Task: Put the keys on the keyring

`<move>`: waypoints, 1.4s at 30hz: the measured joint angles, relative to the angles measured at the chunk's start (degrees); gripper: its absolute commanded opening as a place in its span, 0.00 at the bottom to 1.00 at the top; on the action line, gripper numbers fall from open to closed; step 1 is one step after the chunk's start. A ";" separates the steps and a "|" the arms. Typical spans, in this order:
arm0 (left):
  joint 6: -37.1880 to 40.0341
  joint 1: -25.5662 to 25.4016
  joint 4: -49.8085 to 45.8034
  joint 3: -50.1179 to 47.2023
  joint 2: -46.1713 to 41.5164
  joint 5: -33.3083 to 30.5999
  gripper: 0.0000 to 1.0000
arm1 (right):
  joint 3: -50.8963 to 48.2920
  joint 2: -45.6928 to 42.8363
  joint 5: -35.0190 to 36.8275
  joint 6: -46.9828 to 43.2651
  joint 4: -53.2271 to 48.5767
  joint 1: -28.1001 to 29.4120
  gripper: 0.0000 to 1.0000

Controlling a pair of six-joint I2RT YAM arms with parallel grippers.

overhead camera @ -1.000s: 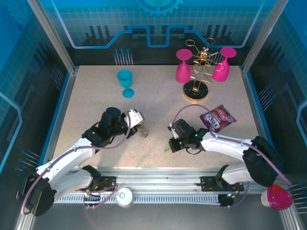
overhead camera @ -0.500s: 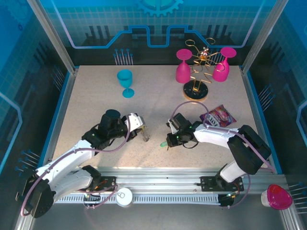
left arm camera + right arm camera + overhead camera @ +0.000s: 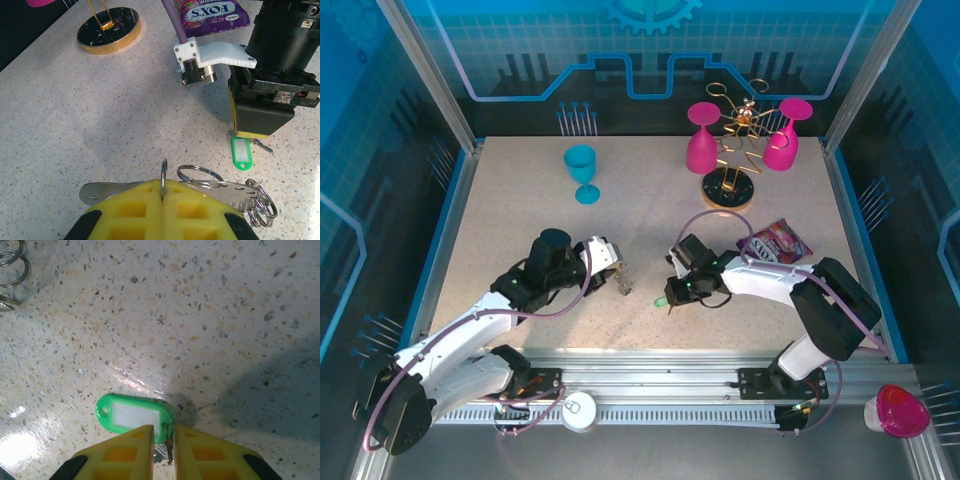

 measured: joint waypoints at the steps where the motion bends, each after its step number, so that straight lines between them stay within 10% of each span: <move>1: 0.00 0.00 0.00 0.00 -0.02 -0.02 0.00 | 0.00 0.00 -0.02 0.00 -0.20 0.00 0.18; 23: 0.00 0.00 -0.02 0.00 -0.02 0.83 0.00 | 0.15 1.05 -1.77 -0.81 -1.20 0.00 0.00; 36: 0.00 0.00 0.52 0.00 -0.59 3.08 0.00 | -2.12 -14.45 4.87 -9.27 -1.92 0.55 0.00; 42: 0.00 -0.17 0.81 0.00 -0.59 3.67 0.00 | 2.10 -5.92 6.43 -9.84 -8.37 0.87 0.00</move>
